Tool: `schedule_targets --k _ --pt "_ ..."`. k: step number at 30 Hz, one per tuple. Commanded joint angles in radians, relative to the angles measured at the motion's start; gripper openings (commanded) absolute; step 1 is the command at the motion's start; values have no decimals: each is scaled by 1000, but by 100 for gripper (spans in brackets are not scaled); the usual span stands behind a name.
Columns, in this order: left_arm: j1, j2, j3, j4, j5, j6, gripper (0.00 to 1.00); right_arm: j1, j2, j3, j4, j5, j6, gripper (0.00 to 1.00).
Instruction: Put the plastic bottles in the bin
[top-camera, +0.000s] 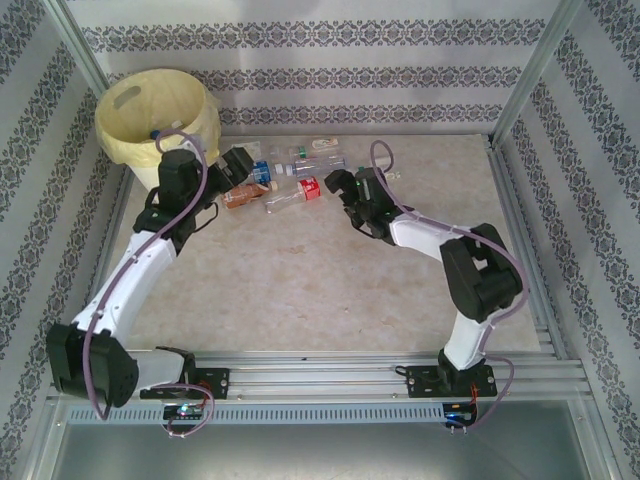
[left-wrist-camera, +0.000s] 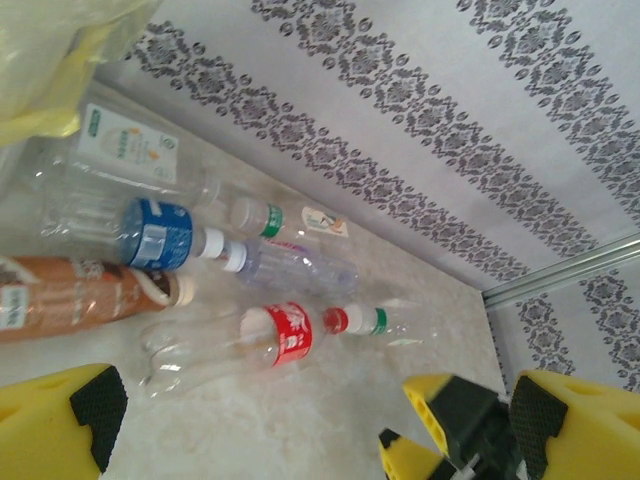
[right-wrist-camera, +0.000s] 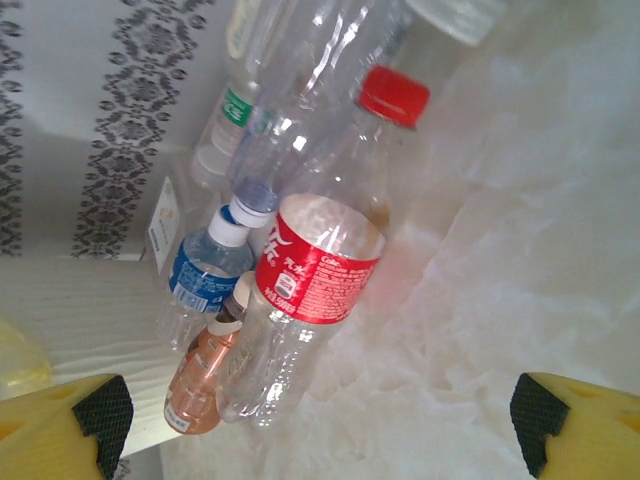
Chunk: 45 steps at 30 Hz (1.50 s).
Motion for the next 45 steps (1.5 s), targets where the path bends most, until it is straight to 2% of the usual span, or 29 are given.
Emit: schedule_targets --k 1,6,9,19,24,29,38,40,42,45 --pt "-9 -61 -44 -85 -76 23 100 12 60 59 -3 0 149 98" --pt "-10 -113 -82 -126 -135 42 100 16 155 145 -16 6 210 95" --pt "-10 -123 -87 -144 -143 54 100 14 214 176 -10 44 255 89" --pt "-9 -132 -95 -195 -168 96 100 -8 392 368 -2 51 272 81" --pt "-10 -98 -95 -175 -92 154 100 -16 453 448 2 16 260 80" --pt "-10 8 -61 -184 -5 186 100 -15 517 517 -20 -5 273 80" --pt "-16 102 -16 -203 39 211 100 -16 602 618 -62 -29 241 81" --pt "-19 118 -11 -209 36 215 100 -14 618 639 -57 -35 232 76" --pt "-22 131 -7 -207 38 216 100 -16 627 653 -42 -41 207 63" --pt "-28 151 8 -218 50 236 100 -18 613 654 -36 -52 165 51"
